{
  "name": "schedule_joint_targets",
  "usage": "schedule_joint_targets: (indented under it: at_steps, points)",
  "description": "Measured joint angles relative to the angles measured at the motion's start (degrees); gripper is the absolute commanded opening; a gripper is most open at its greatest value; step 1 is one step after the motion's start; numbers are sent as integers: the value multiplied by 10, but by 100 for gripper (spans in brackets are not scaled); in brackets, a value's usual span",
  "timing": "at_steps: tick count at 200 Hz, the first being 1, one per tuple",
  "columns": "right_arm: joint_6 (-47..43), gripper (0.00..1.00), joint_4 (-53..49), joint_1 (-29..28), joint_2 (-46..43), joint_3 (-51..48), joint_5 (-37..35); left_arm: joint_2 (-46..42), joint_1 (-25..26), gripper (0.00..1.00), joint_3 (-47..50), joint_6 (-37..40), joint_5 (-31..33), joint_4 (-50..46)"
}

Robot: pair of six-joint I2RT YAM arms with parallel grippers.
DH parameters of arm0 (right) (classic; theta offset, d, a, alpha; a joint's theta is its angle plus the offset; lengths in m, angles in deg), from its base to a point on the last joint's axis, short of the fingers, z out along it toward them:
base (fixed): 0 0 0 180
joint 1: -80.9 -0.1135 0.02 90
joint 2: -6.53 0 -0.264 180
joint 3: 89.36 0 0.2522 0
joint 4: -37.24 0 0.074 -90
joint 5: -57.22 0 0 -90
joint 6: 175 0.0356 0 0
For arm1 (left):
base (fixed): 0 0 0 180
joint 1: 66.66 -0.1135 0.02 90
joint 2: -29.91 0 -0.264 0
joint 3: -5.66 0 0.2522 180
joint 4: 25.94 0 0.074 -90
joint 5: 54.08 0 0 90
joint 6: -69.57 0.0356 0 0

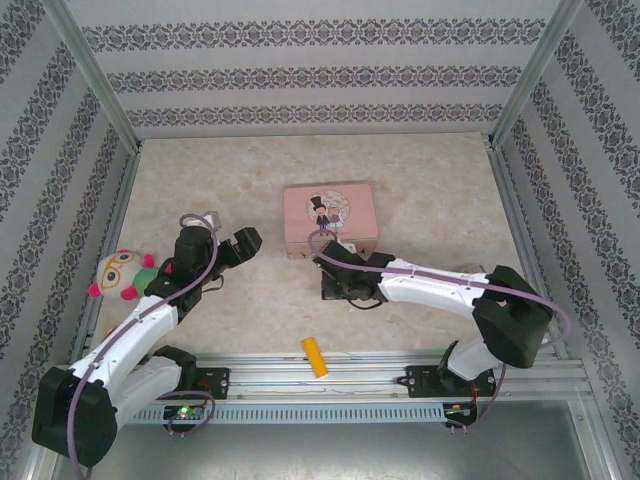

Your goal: Unlock the padlock with the key

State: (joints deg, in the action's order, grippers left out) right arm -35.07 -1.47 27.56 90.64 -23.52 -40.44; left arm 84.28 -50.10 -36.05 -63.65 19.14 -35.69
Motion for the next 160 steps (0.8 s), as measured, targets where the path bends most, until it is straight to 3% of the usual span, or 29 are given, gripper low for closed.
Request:
schedule_joint_targets:
  at_steps: [25, 89, 112, 160]
  points:
    - [6, 0, 2, 0, -21, 0, -15, 23, 21, 82, 1, -4, -43, 33]
    - [10, 0, 18, 0, -64, 0, -41, 106, 144, 63, 1, -25, -75, 90]
    - [10, 0, 29, 0, -72, 0, -43, 140, 166, 54, -9, -28, -87, 106]
    - [14, 0, 58, 0, -80, -15, -45, 178, 182, 48, -45, -27, -106, 143]
